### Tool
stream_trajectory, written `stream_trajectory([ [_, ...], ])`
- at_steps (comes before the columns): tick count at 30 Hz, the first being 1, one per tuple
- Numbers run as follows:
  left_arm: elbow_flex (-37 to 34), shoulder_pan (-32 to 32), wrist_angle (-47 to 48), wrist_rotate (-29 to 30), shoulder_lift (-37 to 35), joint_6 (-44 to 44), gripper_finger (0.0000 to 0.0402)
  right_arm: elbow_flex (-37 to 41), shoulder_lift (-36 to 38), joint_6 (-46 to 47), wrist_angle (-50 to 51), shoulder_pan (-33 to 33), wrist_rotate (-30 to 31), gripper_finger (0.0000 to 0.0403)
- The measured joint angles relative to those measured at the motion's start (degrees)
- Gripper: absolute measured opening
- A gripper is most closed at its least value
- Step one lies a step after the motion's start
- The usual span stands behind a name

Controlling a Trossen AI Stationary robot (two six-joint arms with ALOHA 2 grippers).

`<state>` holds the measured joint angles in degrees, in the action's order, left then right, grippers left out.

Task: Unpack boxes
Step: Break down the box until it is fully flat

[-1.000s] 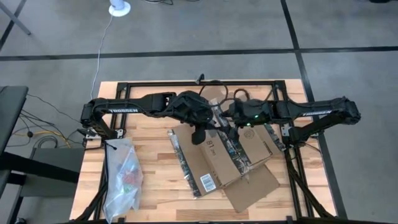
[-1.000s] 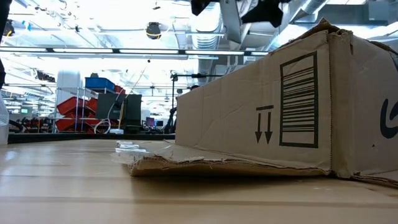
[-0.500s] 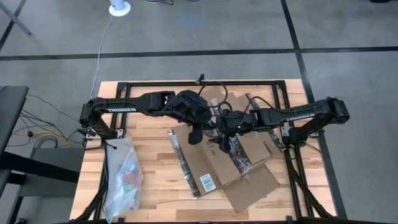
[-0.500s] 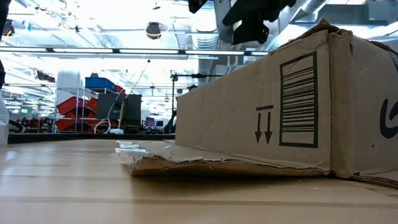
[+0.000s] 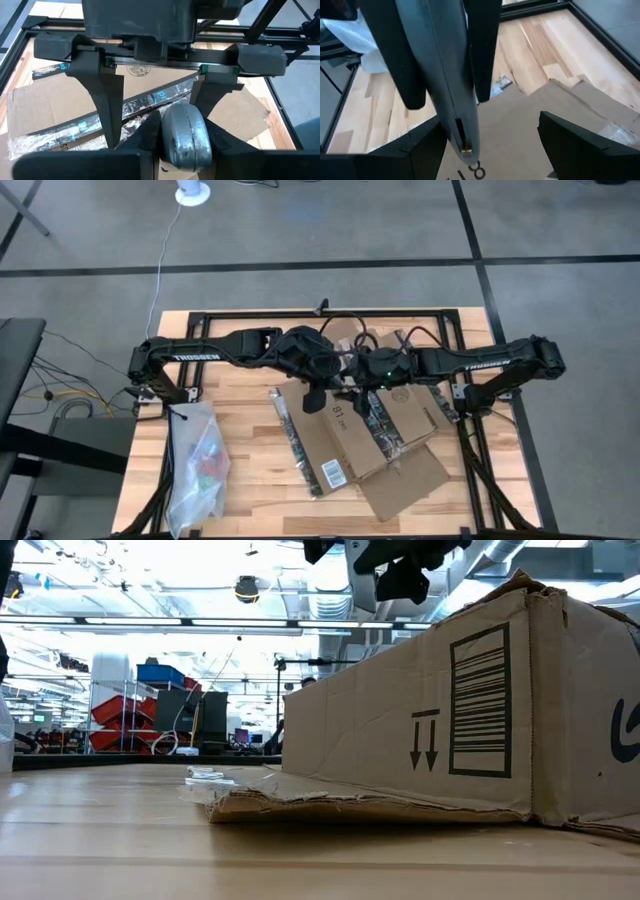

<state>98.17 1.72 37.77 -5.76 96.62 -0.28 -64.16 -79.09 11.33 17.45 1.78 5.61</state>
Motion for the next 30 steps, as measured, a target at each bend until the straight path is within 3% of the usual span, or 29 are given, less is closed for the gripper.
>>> stream_trajectory([
  [22,0.0,0.5,0.6,0.3,0.0,1.7,0.0054,0.0,2.7,0.2,0.4,-1.2,-0.3,0.0286],
  [30,0.0,0.5,-0.3,1.8,0.0,1.8,0.0054,0.0,4.2,-0.8,5.7,-1.2,-0.3,0.0286],
])
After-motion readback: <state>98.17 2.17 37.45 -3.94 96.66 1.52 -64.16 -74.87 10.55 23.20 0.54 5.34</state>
